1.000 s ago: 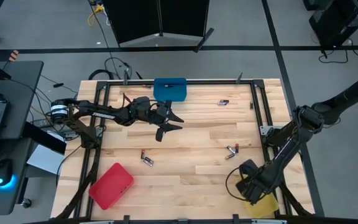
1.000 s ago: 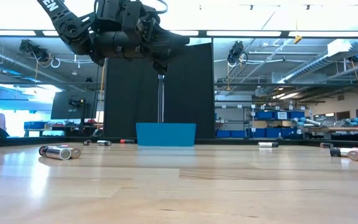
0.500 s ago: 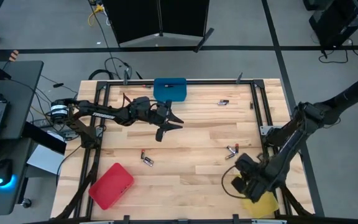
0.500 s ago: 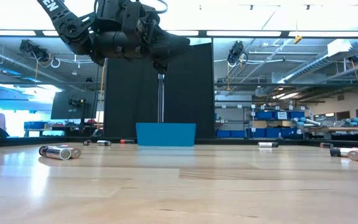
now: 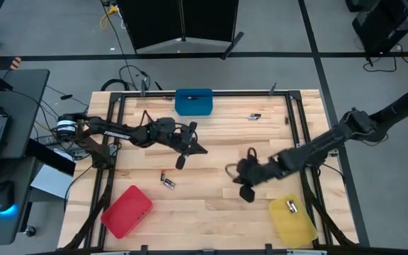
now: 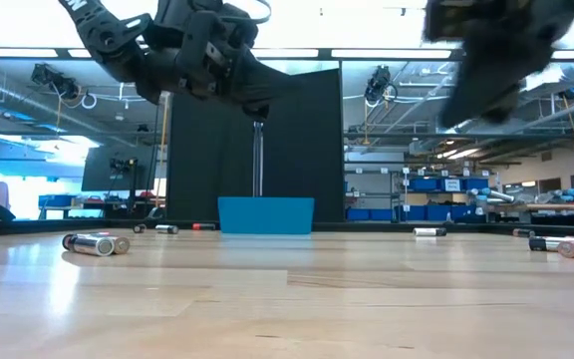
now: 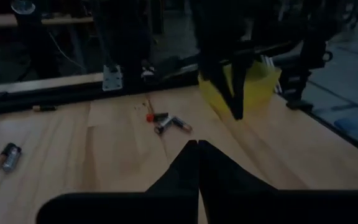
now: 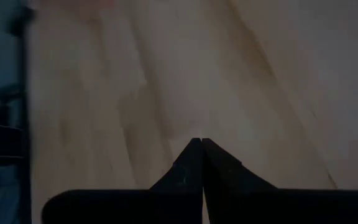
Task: Sort batteries
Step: Put the black-brown battery into the blue bin
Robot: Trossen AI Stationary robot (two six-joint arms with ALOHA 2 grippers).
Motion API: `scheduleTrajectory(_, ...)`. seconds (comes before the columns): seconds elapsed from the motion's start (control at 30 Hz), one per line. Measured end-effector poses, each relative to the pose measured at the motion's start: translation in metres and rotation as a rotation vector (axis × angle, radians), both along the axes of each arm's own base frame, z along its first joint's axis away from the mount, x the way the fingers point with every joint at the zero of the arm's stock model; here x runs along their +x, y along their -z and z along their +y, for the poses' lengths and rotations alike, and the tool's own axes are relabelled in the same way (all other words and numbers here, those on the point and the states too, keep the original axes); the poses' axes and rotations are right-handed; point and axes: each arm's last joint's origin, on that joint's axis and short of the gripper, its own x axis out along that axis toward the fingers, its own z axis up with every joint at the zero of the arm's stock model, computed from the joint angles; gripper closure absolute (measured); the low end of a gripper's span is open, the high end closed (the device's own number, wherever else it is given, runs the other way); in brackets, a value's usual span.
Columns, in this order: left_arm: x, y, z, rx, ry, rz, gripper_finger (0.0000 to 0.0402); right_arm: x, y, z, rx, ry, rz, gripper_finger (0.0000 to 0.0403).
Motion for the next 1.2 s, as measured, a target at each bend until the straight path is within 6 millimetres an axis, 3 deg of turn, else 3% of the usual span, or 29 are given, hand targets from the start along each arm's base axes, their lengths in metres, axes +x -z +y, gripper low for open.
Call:
scheduleTrajectory(0.23, -0.019, -0.012, -0.015, 0.045, -0.065, 0.130, 0.0392, 0.014, 0.019, -0.052, -0.103, -0.083, -0.140, 0.0396)
scheduleTrajectory(0.4, -0.035, -0.016, -0.028, 0.069, -0.094, 0.246, 0.0393, 0.018, 0.026, -0.075, -0.166, -0.088, -0.205, 0.0396)
scheduleTrajectory(0.67, -0.056, -0.003, -0.051, 0.120, -0.178, 0.505, 0.0393, 0.032, 0.043, -0.100, -0.239, -0.097, -0.230, 0.0396)
scheduleTrajectory(0.93, -0.070, -0.018, -0.068, 0.052, -0.171, 0.761, 0.0393, 0.040, 0.057, -0.117, -0.181, -0.110, -0.239, 0.0396)
scheduleTrajectory(1.2, -0.074, -0.012, -0.087, 0.070, -0.118, 0.801, 0.0393, 0.042, 0.056, -0.128, -0.202, -0.085, -0.279, 0.0395)
